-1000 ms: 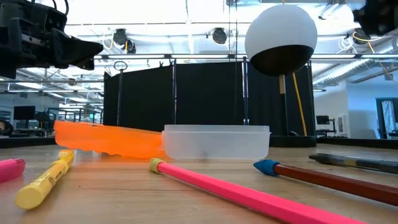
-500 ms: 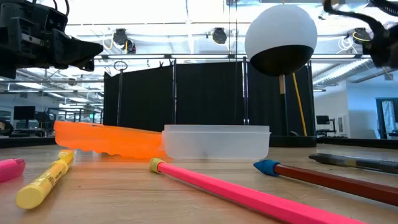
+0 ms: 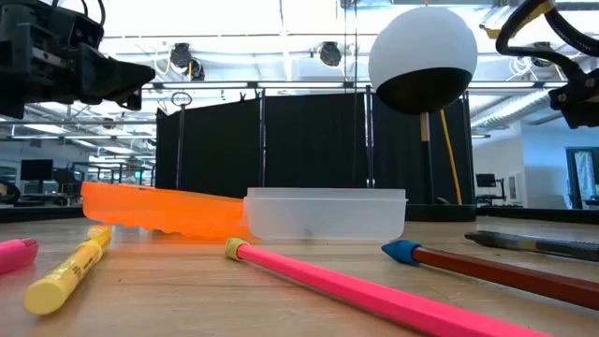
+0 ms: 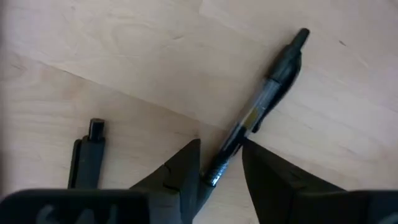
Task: Pick & place school supplies into a supply box
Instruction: Put the right transparent pen into the orange supply box
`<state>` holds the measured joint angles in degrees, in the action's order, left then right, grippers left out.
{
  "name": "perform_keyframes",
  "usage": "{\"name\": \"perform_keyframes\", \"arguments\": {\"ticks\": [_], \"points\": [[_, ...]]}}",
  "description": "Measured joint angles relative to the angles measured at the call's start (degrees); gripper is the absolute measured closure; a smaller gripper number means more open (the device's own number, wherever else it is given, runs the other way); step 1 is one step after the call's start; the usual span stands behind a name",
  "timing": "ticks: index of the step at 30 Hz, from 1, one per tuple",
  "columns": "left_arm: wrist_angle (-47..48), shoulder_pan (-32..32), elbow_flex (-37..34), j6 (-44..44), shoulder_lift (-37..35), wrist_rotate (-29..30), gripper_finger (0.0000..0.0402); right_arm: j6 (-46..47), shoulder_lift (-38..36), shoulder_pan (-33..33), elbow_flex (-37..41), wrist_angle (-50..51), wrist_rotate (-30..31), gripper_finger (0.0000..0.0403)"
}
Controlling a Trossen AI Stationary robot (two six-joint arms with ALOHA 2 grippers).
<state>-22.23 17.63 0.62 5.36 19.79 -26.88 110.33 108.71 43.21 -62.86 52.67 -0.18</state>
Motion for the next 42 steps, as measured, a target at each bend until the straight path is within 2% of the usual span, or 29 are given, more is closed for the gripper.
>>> {"name": "perform_keyframes", "arguments": {"ticks": [7, 12, 16, 19, 25, 27, 29, 35, 38, 42], "points": [[-0.54, 0.0, 0.0, -2.56, 0.01, 0.01, 0.0366, -4.95, 0.07, -0.05, 0.07, -0.22, -0.4, 0.0382], [-0.53, 0.0, 0.0, -2.57, 0.02, 0.01, 0.0366, -5.1, -1.08, -0.03, 0.1, -0.59, -0.35, 0.0378], [-0.37, 0.0, 0.0, -2.97, 0.0, -0.01, 0.0366, -3.93, -6.64, 0.02, 0.4, -0.69, 2.31, 0.0384], [-0.51, 0.02, 0.0, -4.24, 0.0, -0.01, 0.0366, -1.36, -12.22, 0.34, 0.46, 0.09, 8.15, 0.0384], [-0.43, -0.02, 0.0, -5.42, 0.02, -0.06, 0.0366, -0.61, -21.81, 1.15, 0.29, -1.37, 25.78, 0.0384], [-0.57, -0.02, 0.0, -6.18, 0.02, -0.04, 0.0366, -2.6, -24.41, 0.08, 0.05, -4.15, 32.02, 0.0384], [-1.48, -0.02, 0.0, -6.38, 0.02, -0.03, 0.0366, -8.6, -26.18, -2.3, 0.03, -7.74, 34.78, 0.0384], [-3.97, -0.02, 0.0, -6.14, 0.02, -0.01, 0.0366, -29.13, -28.2, -12.67, 0.1, -27.31, 36.52, 0.0384], [-4.44, -0.02, 0.0, -4.57, 0.02, -0.01, 0.0366, -32.84, -26.79, -18.66, 0.07, -34.38, 33.14, 0.0384], [-4.42, -0.02, 0.0, -2.83, 0.02, -0.01, 0.0366, -33.11, -23.5, -25.41, 0.03, -35.6, 25.81, 0.0384]]}}
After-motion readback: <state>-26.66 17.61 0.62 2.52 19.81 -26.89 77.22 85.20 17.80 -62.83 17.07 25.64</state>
